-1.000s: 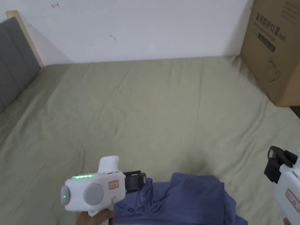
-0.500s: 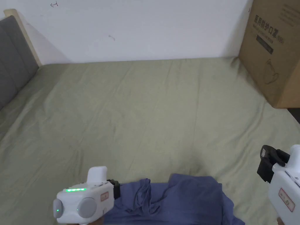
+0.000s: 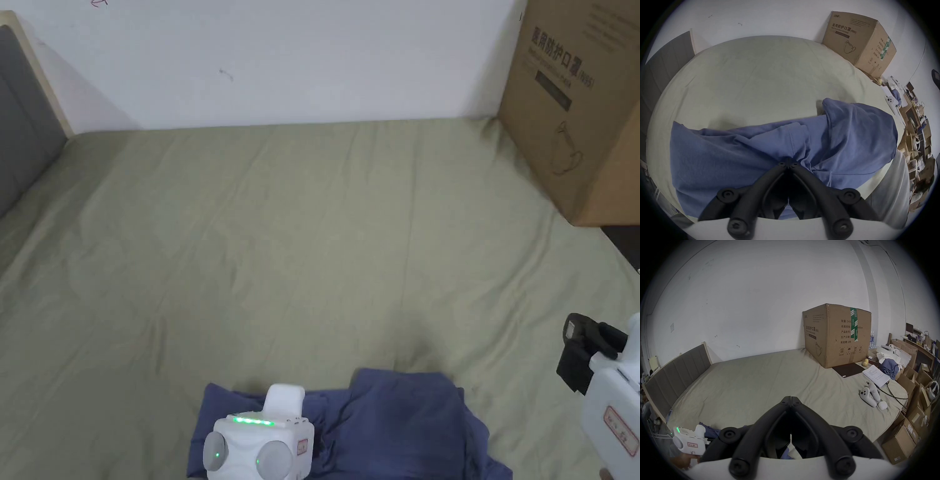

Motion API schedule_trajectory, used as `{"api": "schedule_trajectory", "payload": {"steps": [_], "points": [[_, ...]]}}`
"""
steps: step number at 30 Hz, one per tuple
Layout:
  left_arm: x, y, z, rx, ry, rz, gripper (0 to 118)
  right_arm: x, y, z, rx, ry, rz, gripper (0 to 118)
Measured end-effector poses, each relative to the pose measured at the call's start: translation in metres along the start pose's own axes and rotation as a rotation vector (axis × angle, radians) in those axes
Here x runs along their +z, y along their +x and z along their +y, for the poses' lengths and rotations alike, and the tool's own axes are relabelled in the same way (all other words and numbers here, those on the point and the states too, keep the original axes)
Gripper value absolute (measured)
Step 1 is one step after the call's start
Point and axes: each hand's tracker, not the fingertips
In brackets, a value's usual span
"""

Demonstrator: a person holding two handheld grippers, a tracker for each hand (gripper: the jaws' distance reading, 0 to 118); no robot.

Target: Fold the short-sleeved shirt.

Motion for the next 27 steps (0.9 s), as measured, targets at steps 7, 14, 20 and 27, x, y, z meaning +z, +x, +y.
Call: {"api": "schedule_trajectory", "payload": {"steps": [7, 14, 20, 27], "points": [[0.055, -0.035, 0.015, 0.144, 0.093, -0.165, 0, 0.003, -0.005, 0.004, 0.024, 0.011, 0.014, 0], [0.117, -0.115, 0.033, 0.264, 0.198, -0.172, 0, 0.003, -0.013, 0.006, 0.042, 0.013, 0.025, 0], [0.117, -0.179, 0.029, 0.428, 0.129, -0.213, 63, -0.001, -0.022, 0.006, 0.045, 0.012, 0.040, 0], [0.073, -0.191, 0.007, 0.534, 0.035, -0.272, 93, -0.005, -0.032, 0.003, 0.058, -0.008, 0.056, 0]]}}
